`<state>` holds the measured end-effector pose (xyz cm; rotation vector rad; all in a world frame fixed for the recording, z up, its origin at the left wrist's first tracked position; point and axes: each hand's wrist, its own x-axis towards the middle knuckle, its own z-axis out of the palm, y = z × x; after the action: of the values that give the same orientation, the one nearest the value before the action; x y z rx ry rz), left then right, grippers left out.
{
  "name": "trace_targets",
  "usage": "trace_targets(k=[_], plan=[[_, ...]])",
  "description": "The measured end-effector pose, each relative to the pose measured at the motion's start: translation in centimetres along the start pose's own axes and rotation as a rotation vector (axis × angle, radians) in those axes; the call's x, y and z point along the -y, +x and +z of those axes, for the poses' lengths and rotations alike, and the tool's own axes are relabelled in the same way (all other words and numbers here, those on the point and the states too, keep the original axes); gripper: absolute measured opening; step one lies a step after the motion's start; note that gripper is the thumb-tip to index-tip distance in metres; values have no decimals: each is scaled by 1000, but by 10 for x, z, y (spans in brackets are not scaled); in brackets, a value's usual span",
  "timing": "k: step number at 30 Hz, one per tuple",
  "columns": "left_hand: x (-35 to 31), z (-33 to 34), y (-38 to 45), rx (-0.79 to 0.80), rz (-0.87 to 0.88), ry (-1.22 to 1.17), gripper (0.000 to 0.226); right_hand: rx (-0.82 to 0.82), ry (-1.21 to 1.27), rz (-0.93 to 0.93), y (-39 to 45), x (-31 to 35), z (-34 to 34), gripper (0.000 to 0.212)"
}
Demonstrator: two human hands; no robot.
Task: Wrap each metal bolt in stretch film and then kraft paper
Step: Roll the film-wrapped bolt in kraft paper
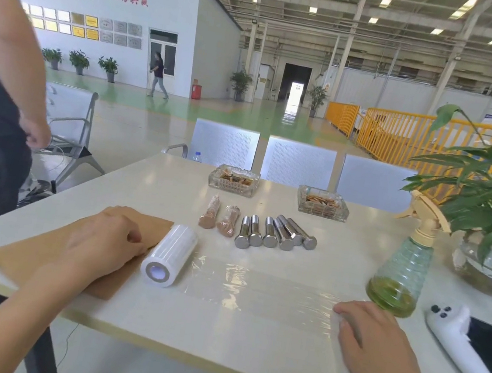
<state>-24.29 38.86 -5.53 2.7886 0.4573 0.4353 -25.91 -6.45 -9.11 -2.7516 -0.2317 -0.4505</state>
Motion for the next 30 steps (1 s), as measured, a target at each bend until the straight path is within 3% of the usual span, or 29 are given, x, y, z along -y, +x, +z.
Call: trace_targets(k=[7, 10, 13, 16, 19, 24, 30], plan=[[-20, 5, -4, -149, -52, 161, 16, -7, 11, -1, 0, -1, 1, 26], [-16, 4, 1, -177, -142, -7, 18, -7, 5, -3, 1, -1, 1, 26], [-10, 1, 6, -193, -205, -222, 35, -12, 2, -7, 1, -1, 1, 26], [-4, 4, 10, -200, -305, -488, 20, -14, 8, -8, 0, -1, 0, 27], [2, 10, 13, -216, -363, -571, 20, -13, 5, -14, 0, -1, 1, 27], [-30, -2, 5, -350, -64, -534, 9, -12, 14, -20, 0, -3, 3, 27], [-131, -21, -30, -157, 456, -479, 10, -33, 68, -23, 1, -5, 2, 26]])
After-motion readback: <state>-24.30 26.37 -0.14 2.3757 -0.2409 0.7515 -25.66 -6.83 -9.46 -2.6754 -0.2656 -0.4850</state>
